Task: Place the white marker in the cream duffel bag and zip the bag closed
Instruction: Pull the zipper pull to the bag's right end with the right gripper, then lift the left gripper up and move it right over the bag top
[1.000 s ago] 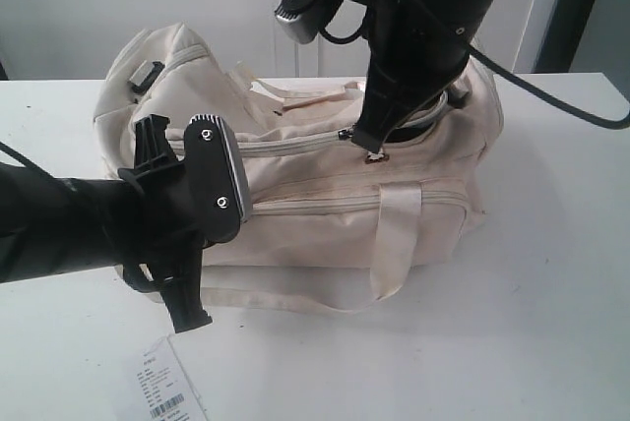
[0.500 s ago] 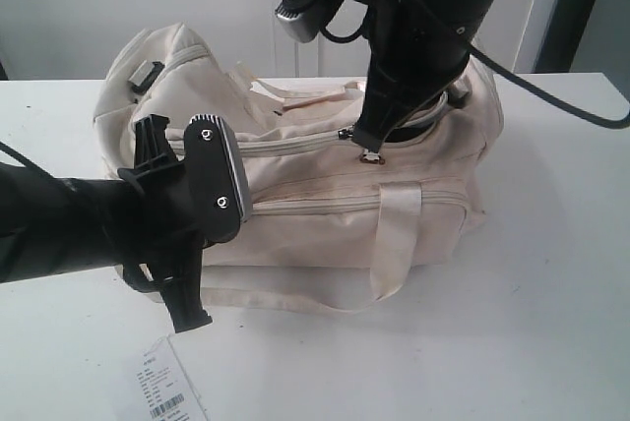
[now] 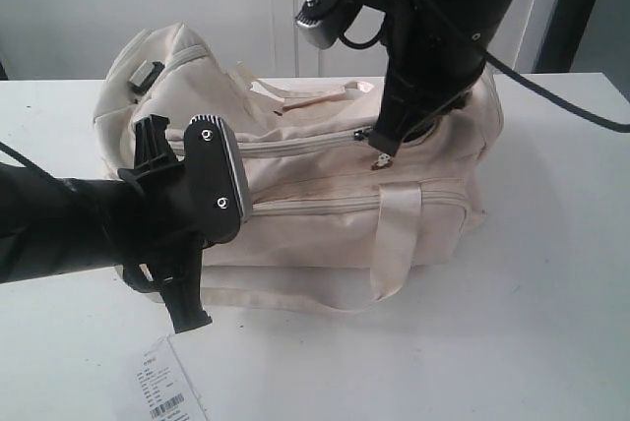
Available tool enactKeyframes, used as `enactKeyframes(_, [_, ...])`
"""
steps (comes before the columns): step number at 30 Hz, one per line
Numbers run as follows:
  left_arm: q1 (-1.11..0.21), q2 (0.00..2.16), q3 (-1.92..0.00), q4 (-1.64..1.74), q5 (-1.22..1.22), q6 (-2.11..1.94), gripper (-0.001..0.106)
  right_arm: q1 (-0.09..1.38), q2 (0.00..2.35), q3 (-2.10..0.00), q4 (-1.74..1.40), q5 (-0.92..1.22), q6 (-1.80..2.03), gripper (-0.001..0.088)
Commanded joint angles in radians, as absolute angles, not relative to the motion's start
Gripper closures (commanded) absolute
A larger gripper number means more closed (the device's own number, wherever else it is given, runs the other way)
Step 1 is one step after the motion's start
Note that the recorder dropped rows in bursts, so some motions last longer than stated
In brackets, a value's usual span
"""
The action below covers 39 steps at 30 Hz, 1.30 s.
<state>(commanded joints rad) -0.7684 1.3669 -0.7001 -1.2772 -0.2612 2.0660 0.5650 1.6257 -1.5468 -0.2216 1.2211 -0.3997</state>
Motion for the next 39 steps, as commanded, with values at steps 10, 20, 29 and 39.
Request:
enactKeyframes(10, [-0.768,1.365,-0.700,-1.277,-0.264,2.036,0.105,0.527,1.615,-1.539,-0.231,1.221,-0.418,0.0868])
enactKeyframes(20, [-0.768,1.336,-0.700,-1.277,-0.269,1.999,0.105,0.517,1.615,-1.539,-0.240,1.221,-0.464,0.0868])
enactKeyframes(29, [-0.768,1.227,-0.700,-1.287,-0.198,1.847,0.081,0.506,1.614,-1.539,-0.187,1.221,-0.512,0.0868])
enactKeyframes(39, [-0.768,1.184,-0.701,-1.670,-0.035,1.847,0.034,0.506,1.614,-1.534,-0.150,1.221,-0.522,0.0868])
